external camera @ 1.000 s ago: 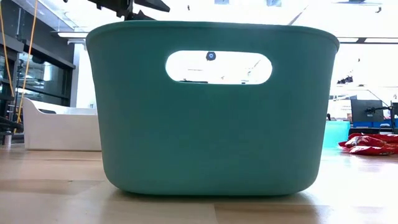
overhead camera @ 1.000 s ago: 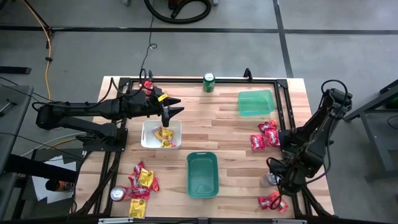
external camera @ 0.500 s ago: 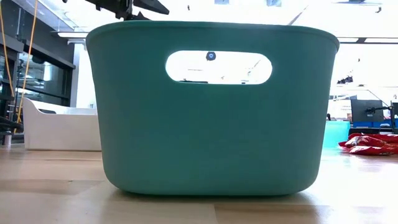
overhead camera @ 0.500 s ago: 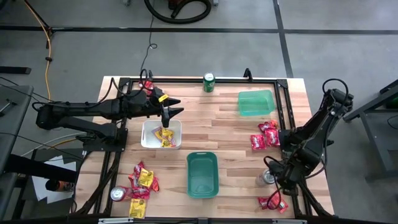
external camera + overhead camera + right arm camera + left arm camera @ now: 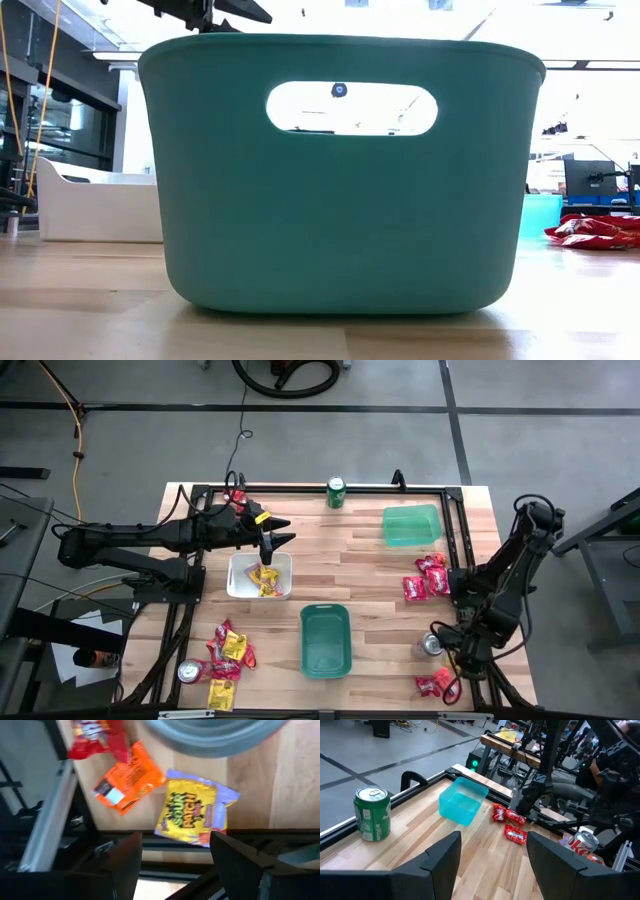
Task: Sort candy
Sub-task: Put the yellow candy pack into the white bin
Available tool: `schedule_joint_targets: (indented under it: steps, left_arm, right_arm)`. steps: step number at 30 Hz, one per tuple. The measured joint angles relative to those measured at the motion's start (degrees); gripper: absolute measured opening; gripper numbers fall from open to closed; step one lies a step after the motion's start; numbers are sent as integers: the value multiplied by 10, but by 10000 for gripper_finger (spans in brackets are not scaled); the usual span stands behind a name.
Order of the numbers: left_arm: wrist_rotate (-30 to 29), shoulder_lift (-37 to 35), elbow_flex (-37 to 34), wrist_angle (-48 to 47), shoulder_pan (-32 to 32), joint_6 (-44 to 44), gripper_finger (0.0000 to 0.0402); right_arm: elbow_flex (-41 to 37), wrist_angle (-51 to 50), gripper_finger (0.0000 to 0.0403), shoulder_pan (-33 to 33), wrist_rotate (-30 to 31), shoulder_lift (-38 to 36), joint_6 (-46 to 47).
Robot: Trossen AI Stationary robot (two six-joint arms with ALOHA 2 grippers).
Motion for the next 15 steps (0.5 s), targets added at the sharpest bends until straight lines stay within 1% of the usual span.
schedule_joint_targets:
  steps: [5, 11, 15]
  left_arm:
    - [0, 0, 0, 0, 0, 0, 213]
    - [-5, 0, 0, 0, 0, 0, 213]
    - [-6, 0, 0, 0, 0, -1, 213]
  right_arm:
    - [-28, 31, 228, 14, 27, 0, 35]
    - [-29, 43, 228, 48, 11, 0, 63]
    - [-29, 40, 228, 61, 1, 0, 81]
